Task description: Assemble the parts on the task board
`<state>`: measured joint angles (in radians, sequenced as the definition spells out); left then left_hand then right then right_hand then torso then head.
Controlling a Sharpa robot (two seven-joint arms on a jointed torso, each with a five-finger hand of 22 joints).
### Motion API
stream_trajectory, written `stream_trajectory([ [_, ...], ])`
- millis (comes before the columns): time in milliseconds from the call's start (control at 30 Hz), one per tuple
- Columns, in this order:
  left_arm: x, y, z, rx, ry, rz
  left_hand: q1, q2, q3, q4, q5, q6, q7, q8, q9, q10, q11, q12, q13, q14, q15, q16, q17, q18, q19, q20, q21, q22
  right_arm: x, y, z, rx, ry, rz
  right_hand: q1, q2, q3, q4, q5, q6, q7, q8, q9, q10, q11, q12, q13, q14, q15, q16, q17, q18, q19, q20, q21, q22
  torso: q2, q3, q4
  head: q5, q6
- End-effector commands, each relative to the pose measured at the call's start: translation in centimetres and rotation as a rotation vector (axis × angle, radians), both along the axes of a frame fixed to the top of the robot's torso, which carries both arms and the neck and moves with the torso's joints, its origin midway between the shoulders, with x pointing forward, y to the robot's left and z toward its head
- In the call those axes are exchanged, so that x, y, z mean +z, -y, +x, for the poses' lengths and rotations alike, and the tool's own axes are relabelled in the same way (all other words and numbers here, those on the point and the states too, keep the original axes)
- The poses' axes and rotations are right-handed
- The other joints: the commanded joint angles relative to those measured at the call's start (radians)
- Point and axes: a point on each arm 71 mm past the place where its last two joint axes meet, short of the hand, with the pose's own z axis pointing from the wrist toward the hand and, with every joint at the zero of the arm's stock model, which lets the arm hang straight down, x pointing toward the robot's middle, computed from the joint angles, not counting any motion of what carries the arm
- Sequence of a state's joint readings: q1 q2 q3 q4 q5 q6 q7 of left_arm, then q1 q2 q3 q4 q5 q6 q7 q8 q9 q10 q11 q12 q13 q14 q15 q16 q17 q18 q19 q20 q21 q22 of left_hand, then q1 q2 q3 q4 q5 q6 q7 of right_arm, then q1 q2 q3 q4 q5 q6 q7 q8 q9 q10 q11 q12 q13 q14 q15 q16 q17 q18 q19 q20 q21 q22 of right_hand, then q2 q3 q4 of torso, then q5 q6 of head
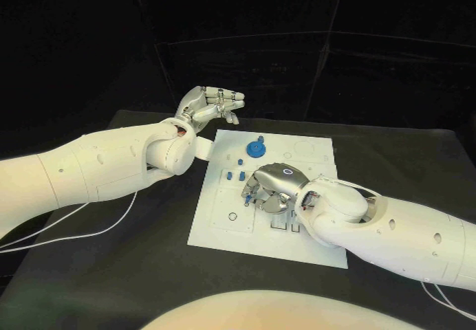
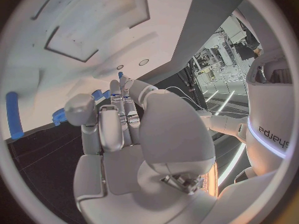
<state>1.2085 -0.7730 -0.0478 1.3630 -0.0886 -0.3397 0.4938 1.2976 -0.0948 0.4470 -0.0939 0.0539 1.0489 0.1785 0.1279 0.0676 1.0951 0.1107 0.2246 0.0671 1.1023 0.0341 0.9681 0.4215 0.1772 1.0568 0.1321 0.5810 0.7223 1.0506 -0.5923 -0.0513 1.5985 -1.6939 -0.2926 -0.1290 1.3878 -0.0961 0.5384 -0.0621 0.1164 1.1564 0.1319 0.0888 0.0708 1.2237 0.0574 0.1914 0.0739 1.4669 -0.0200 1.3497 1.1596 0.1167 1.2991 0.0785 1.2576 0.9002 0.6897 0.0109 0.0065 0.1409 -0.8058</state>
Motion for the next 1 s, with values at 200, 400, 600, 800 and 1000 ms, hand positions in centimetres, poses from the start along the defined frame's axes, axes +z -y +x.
stream_trajectory([
  [200,0.12,0.09,0.02,-0.01,0.002,-0.007,0.004,0.009,-0.004,0.0,-0.003,-0.001,0.005,0.002,-0.001,-0.005,0.004,0.005,0.0,-0.003,0.0,-0.004,-0.001,0.005,-0.006,0.003,-0.006,-0.001,-0.24,-0.03,0.02,0.012,-0.001,-0.037,-0.01,0.003,0.007,0.0,0.0,-0.001,0.007,0.001,0.001,-0.001,0.006,-0.006,-0.002,0.036,0.0,0.007,0.001,0.004,0.005,0.004,0.003,0.001,0.0,-0.0008,0.0,0.004,-0.007],
  [400,0.11,0.09,0.01,-0.011,0.0,-0.007,0.004,0.009,-0.004,0.0,-0.003,-0.001,0.005,0.002,-0.001,-0.005,0.004,0.005,0.0,-0.003,0.0,-0.004,-0.001,0.005,-0.006,0.003,-0.006,-0.001,-0.39,-0.22,0.06,0.012,-0.002,-0.048,-0.01,0.003,0.007,0.0,-0.001,-0.001,0.007,0.001,0.001,-0.001,0.006,-0.006,-0.002,0.035,0.0,0.007,0.0,0.004,0.005,0.004,0.003,0.0,0.0,-0.0004,-0.0003,0.007,-0.008],
  [600,0.11,0.11,0.01,-0.013,-0.001,-0.007,0.004,0.009,-0.004,0.0,-0.003,-0.001,0.005,0.002,-0.001,-0.005,0.004,0.005,0.0,-0.003,0.0,-0.004,-0.001,0.005,-0.006,0.003,-0.006,-0.001,-0.52,-0.42,-0.01,0.016,-0.006,-0.056,-0.01,0.003,0.007,0.0,-0.001,-0.001,0.007,0.001,0.001,-0.001,0.006,-0.006,-0.002,0.035,0.0,0.007,0.0,0.004,0.005,0.004,0.003,0.0,0.0,-0.0005,-0.0012,0.008,-0.011],
  [800,0.1,0.07,0.01,-0.012,-0.002,-0.007,0.004,0.009,-0.004,0.0,-0.003,-0.001,0.005,0.002,-0.001,-0.005,0.004,0.005,0.0,-0.003,0.0,-0.004,-0.001,0.005,-0.006,0.003,-0.006,-0.001,-0.66,-0.46,-0.04,0.019,-0.011,-0.065,-0.012,0.004,0.006,0.001,-0.002,-0.002,0.007,0.001,0.001,-0.001,0.007,-0.006,-0.002,0.035,0.001,0.007,0.0,0.004,0.004,0.004,0.003,-0.001,-0.001,-0.0007,-0.0001,0.008,-0.015],
  [1000,0.09,0.02,0.03,-0.01,-0.003,-0.006,0.004,0.008,-0.006,0.0,-0.003,-0.003,0.006,0.002,-0.001,-0.007,0.005,0.005,0.0,-0.004,0.001,-0.004,-0.003,0.004,-0.007,0.003,-0.007,-0.002,-0.76,-0.47,-0.04,0.019,-0.012,-0.074,-0.013,0.004,0.006,0.001,-0.002,-0.001,0.007,0.001,0.001,-0.001,0.007,-0.006,-0.002,0.035,0.001,0.007,-0.001,0.004,0.004,0.004,0.003,-0.001,0.0,-0.0002,-0.0005,0.012,-0.017],
])
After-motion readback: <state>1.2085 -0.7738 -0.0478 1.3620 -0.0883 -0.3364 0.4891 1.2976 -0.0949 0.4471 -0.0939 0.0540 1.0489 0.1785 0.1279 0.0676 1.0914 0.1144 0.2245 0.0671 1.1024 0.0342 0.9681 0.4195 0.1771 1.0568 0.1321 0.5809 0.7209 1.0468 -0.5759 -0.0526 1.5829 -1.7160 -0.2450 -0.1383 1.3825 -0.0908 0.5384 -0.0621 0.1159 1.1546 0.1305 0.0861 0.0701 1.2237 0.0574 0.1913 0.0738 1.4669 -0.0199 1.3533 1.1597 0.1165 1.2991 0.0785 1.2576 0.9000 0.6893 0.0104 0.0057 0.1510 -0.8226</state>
